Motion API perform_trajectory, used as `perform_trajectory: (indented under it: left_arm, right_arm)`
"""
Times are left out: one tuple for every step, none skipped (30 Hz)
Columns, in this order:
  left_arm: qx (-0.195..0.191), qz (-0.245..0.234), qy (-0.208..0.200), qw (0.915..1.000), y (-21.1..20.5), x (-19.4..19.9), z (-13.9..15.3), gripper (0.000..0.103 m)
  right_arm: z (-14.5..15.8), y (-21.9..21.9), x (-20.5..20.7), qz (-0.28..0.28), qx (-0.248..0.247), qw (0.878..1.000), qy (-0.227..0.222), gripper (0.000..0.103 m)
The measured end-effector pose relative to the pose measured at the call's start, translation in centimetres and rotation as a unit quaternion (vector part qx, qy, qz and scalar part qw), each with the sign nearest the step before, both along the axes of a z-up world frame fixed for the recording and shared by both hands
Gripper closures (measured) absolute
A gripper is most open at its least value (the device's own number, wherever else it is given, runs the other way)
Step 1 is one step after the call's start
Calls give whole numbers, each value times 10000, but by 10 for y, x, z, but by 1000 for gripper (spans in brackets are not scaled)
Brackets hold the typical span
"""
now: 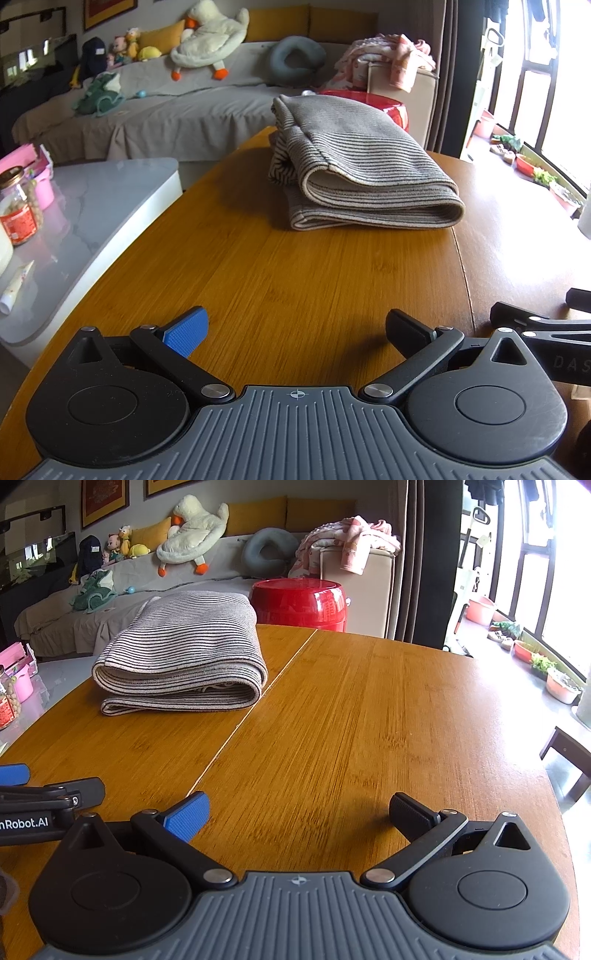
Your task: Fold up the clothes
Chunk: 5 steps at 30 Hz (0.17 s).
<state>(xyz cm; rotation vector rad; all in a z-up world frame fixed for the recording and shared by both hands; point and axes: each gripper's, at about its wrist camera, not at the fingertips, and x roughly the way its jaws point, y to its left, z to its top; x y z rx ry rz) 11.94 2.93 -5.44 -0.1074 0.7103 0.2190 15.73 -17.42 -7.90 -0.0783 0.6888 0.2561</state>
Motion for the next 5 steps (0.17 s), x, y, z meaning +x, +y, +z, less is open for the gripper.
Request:
perform_trajectory:
  left_arm:
    - [-75, -6, -59, 10000, 3, -2, 2, 0]
    - [-161, -7, -134, 9998, 8, -5, 4, 0]
    - [-248, -9, -209, 9995, 12, -7, 7, 0]
    - [-335, -10, -284, 9990, 17, -10, 9, 0]
    - [-422, -12, -359, 9985, 21, -13, 12, 0]
  right_arm:
    - [0, 0, 0, -1, -2, 10000, -1, 0]
    - [0, 0, 0, 0, -5, 10000, -2, 0]
    - [0, 1, 0, -2, -18, 10000, -9, 0]
    - [0, 2, 0, -6, -38, 10000, -18, 0]
    - [0, 3, 1, -9, -57, 10000, -28, 0]
